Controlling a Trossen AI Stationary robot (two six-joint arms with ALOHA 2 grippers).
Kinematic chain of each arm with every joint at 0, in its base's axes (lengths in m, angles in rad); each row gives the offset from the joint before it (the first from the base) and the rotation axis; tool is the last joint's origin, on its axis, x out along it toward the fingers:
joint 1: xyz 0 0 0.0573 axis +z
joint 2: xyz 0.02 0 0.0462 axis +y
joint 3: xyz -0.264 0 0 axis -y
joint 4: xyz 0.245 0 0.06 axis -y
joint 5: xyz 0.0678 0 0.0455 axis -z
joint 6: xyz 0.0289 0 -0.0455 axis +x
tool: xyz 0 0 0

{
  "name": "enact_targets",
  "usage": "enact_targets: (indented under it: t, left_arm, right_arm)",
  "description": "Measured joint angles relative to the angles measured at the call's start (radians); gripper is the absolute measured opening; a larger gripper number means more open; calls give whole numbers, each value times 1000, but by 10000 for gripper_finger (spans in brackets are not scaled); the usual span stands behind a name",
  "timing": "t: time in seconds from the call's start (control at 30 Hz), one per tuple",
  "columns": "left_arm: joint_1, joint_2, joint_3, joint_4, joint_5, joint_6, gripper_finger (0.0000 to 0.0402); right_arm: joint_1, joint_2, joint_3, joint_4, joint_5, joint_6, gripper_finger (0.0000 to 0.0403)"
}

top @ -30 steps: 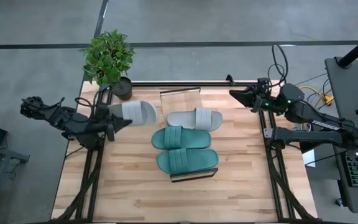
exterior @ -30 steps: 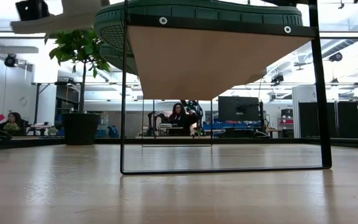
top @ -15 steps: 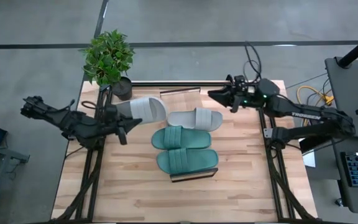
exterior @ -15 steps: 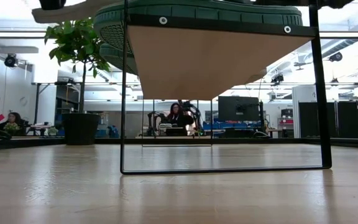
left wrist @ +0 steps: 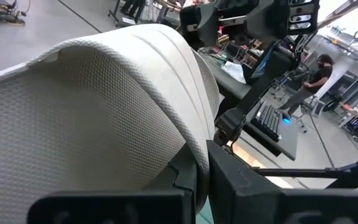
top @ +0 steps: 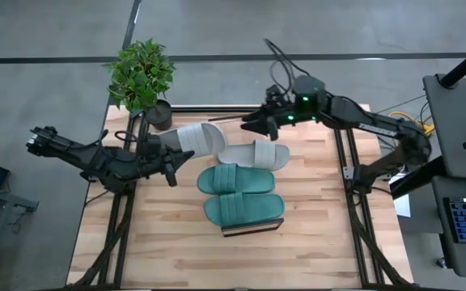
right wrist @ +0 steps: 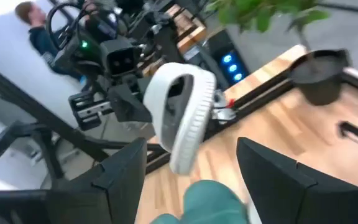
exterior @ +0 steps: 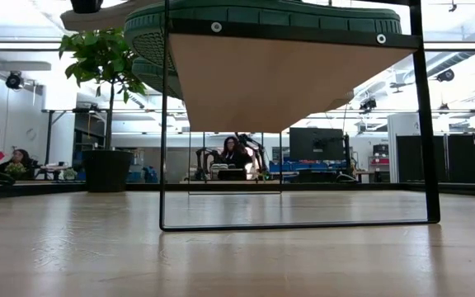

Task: Pick and place slides into the shelf
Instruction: Put the gray slipper on the shelf

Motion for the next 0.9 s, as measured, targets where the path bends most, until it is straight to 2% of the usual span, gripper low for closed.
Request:
enact_targets:
  t: [0.23, 0.37, 0.8, 0.9]
  left_arm:
    - [4, 19, 0, 4, -13, 1, 0]
    - [4, 27, 0, 5, -29, 5, 0]
    - [4, 24, 0, 15, -44, 26, 0]
    - [4, 24, 0, 14, -44, 27, 0]
  right_arm:
    - [20, 152, 155, -103, -39, -26, 232]
    - [34, 201, 195, -104, -106, -26, 231]
    - [42, 273, 244, -127, -97, -29, 228]
    - [42, 271, 243, -132, -67, -37, 228]
